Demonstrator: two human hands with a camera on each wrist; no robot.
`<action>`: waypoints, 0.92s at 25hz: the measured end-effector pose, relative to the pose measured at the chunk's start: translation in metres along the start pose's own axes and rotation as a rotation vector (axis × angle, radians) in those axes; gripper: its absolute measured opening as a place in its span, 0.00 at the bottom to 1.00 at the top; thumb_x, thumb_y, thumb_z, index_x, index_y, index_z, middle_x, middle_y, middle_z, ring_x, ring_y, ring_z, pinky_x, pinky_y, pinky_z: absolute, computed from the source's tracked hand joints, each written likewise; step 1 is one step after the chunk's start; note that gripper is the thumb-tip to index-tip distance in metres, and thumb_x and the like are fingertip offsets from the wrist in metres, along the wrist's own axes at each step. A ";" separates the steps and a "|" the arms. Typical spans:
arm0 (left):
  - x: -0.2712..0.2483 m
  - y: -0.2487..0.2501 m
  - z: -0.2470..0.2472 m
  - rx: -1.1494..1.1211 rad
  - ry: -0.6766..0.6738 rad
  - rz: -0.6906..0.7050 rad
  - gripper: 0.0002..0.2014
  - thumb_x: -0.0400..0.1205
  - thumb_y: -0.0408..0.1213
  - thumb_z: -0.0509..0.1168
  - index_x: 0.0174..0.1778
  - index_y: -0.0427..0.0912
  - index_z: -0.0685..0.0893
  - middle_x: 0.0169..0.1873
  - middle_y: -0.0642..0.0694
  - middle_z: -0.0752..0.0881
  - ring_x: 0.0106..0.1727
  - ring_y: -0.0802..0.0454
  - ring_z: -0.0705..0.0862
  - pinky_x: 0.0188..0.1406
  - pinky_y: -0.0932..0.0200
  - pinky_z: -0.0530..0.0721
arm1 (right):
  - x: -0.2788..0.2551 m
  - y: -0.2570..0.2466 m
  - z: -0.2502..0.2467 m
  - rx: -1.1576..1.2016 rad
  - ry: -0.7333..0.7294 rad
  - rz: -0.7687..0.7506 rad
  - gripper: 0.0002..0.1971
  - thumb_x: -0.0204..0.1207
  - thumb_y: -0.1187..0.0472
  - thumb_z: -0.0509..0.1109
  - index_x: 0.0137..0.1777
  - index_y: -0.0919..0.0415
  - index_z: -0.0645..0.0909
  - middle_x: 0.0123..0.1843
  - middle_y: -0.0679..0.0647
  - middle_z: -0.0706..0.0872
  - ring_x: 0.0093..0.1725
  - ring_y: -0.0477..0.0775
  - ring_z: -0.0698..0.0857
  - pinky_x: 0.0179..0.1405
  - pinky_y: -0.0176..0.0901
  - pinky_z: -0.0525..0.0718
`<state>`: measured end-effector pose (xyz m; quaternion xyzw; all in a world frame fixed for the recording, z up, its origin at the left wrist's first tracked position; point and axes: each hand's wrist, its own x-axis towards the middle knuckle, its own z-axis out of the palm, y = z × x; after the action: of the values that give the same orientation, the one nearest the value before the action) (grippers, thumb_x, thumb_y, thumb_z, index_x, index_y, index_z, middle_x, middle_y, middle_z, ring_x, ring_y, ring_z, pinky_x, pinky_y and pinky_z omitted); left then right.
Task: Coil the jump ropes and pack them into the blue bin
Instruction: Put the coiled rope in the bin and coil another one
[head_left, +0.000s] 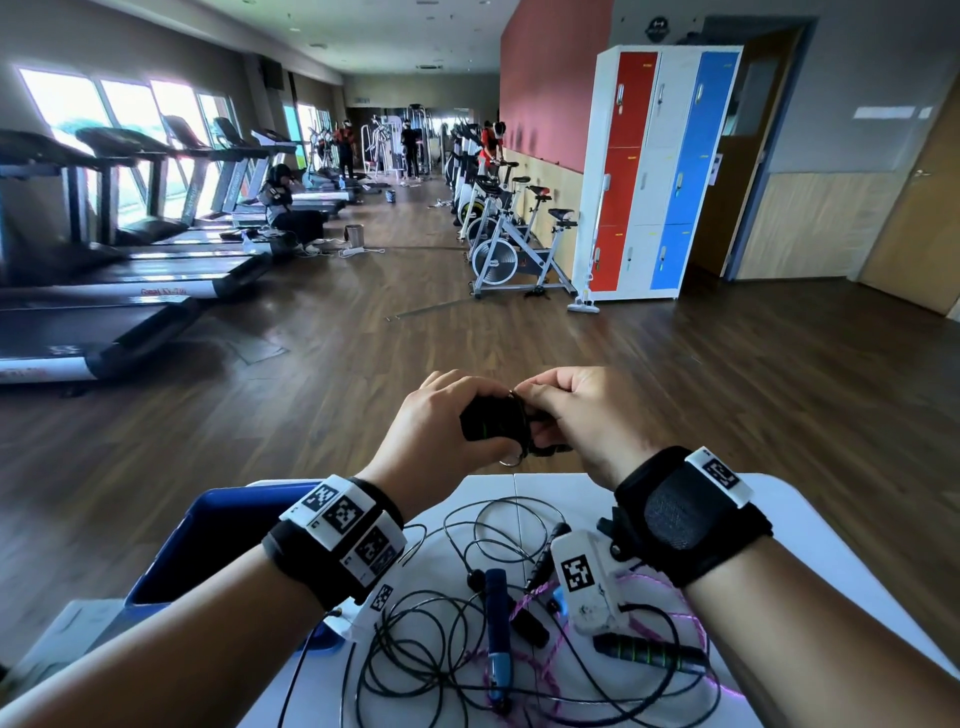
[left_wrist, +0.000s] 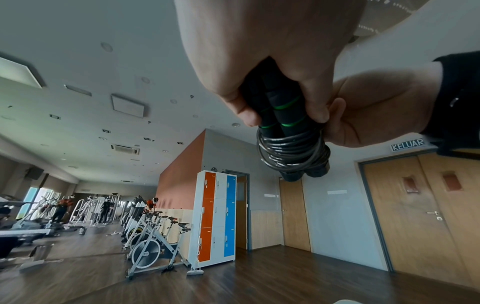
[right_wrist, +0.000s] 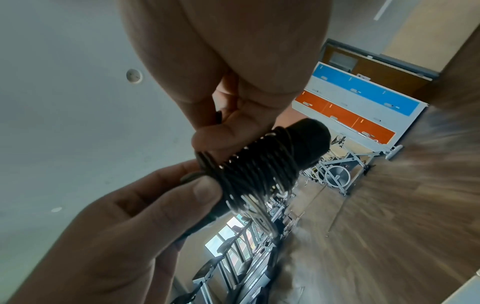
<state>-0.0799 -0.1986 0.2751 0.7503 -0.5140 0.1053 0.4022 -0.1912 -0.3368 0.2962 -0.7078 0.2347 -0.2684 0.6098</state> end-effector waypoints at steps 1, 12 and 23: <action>-0.001 -0.001 0.000 0.003 0.001 0.001 0.24 0.64 0.47 0.85 0.56 0.56 0.88 0.48 0.61 0.86 0.53 0.62 0.77 0.52 0.79 0.70 | 0.002 -0.001 -0.001 -0.001 -0.023 0.027 0.07 0.82 0.65 0.72 0.42 0.63 0.87 0.29 0.54 0.87 0.21 0.50 0.82 0.19 0.37 0.80; 0.005 -0.002 0.002 -0.110 -0.102 -0.057 0.16 0.66 0.44 0.83 0.49 0.52 0.92 0.51 0.63 0.83 0.56 0.51 0.81 0.55 0.45 0.86 | 0.003 -0.001 0.000 0.026 -0.035 0.047 0.07 0.85 0.64 0.69 0.47 0.60 0.87 0.31 0.52 0.87 0.26 0.54 0.81 0.20 0.40 0.80; 0.013 0.008 0.002 -0.315 -0.048 -0.169 0.04 0.78 0.37 0.78 0.38 0.48 0.92 0.54 0.57 0.86 0.54 0.57 0.87 0.61 0.48 0.85 | -0.007 -0.002 0.003 0.015 0.065 -0.099 0.07 0.84 0.65 0.69 0.48 0.66 0.87 0.33 0.55 0.89 0.27 0.52 0.86 0.24 0.40 0.86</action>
<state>-0.0818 -0.2096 0.2853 0.7210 -0.4686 -0.0285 0.5097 -0.1946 -0.3295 0.2974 -0.7048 0.2172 -0.3230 0.5930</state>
